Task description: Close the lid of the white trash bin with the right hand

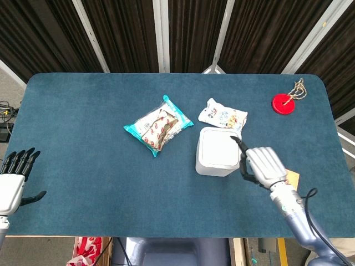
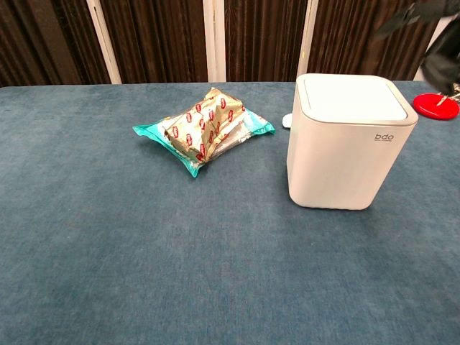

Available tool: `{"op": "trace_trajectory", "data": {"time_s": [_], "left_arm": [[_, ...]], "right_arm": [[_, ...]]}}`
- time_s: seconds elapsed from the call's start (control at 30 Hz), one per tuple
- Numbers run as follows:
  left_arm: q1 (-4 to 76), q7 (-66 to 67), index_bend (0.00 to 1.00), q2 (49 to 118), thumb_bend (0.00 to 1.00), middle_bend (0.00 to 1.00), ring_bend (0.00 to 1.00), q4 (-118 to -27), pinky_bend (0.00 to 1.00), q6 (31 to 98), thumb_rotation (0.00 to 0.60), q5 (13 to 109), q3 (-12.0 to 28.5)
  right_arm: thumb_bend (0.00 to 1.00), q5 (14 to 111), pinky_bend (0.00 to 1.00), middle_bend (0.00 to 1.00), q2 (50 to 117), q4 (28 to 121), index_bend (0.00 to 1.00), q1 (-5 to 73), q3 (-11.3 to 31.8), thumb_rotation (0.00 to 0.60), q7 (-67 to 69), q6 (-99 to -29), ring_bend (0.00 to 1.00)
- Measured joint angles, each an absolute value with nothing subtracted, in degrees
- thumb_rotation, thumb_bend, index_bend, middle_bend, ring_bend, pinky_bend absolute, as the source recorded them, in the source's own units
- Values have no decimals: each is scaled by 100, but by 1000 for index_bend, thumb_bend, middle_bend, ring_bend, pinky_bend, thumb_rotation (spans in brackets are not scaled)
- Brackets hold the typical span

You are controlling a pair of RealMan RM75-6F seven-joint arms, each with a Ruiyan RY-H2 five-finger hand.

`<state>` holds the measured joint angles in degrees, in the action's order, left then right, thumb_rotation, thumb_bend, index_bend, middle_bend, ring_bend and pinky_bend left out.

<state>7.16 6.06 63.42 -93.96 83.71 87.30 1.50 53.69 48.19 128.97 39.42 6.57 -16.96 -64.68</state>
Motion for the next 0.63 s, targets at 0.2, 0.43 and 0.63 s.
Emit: {"op": "trace_trajectory", "data": {"time_s": [0.2,0.43,0.63], "left_arm": [[709,700,0,6361,0,0,0,-9375,0,8382,600,8715,154],[669,863,0,6398,0,0,0,-9390,0,8443,600,8702,147],[659,1019,0,6437,0,0,0,-9385,0,8455,600,8669,158]], "right_arm": [[334,6611,48,5,4764,12474,0,3227,379,600,-1640,-7250,0],[318,7813,0,0,5247,11230,0,1914,-288,600,-1085,-8493,0],[318,8205,0,0,5800,9987,0,1146,-593,600,-523,-9066,0]]}}
